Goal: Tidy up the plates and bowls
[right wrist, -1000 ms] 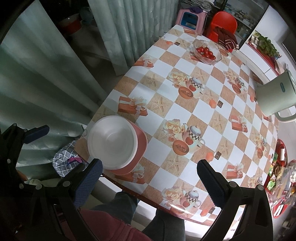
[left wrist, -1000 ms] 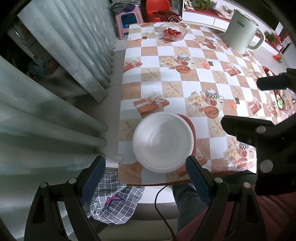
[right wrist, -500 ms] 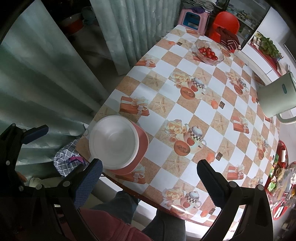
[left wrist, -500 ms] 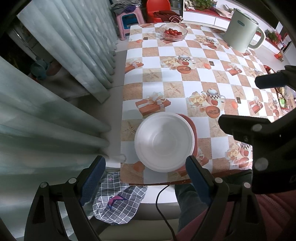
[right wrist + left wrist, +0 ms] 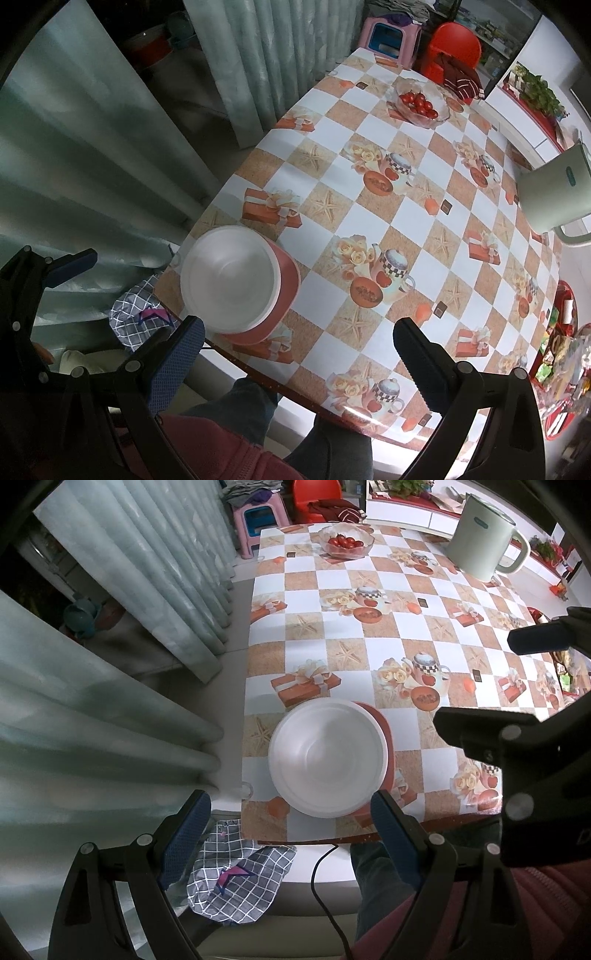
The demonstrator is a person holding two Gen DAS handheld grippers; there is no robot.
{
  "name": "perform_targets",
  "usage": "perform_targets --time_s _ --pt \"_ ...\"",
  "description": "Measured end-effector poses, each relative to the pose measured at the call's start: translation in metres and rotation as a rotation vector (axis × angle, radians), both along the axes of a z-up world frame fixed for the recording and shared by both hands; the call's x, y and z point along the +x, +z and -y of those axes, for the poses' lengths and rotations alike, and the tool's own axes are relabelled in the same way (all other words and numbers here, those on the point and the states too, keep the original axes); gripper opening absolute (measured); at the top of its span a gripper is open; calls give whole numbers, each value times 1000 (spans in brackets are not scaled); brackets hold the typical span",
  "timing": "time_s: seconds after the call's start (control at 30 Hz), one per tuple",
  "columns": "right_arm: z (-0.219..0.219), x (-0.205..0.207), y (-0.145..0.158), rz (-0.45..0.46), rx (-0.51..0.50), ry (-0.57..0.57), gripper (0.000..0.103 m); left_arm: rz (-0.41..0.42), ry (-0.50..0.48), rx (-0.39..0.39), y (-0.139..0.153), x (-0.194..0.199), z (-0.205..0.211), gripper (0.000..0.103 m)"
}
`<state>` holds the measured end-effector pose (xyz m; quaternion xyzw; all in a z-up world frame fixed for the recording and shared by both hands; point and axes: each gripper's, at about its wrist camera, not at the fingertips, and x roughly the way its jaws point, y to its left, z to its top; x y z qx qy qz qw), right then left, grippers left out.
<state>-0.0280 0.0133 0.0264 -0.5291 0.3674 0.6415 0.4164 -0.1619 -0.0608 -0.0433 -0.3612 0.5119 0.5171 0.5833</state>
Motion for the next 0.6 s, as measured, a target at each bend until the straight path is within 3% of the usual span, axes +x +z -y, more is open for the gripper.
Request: perform_targets --time_s 0.6 --pt "4 -1 -1 -2 -2 -5 103 -6 -8 2 1 -1 1 90"
